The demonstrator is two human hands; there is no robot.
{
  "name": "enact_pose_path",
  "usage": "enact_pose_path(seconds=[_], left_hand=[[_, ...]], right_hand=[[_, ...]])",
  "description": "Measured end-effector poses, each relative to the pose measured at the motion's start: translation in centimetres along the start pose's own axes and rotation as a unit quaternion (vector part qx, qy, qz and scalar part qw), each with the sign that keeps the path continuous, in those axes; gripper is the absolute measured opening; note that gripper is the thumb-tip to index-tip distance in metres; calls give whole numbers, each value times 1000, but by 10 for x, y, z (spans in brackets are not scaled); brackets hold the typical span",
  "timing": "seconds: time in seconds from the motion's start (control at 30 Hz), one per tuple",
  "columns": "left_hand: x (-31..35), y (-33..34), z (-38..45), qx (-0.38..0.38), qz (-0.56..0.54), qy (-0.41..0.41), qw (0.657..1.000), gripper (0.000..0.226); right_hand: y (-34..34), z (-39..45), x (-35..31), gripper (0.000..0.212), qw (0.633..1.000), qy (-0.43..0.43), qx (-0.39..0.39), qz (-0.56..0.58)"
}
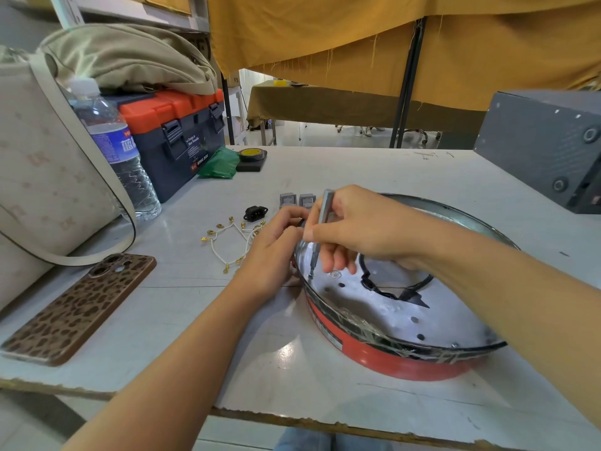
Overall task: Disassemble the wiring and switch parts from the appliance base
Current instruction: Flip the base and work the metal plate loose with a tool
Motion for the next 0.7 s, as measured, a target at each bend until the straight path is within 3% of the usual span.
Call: enact_pose_path(seconds=[0.13, 0.2, 0.3, 0.47, 0.7], left_hand=[[-5, -1, 1, -1, 0, -11, 1000, 21], [-5, -3, 2, 4, 3, -8, 1000, 22], [-3, -3, 2, -2, 17, 5, 1000, 23], [-5, -5, 3, 8, 26, -8, 1000, 22], [-1, -4, 2, 5, 33, -4, 999, 24]], right_hand=[[3, 0, 3, 31, 995, 54, 50, 65], [-1, 0, 0, 41, 994, 45, 93, -30], [-8, -1, -10, 43, 962, 21, 148, -227], [-2, 1, -8, 36, 986, 44, 75, -139], [1, 2, -6, 28, 999, 9, 12, -49]])
Point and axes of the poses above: each hand's wrist, its own z-axis towards the middle knuckle, its own y-axis out of the palm, x = y × z, the point moved 7 cm from there along z, towards the middle knuckle, and after that the axes turned 5 degrees about -z, right-handed, at the moved point
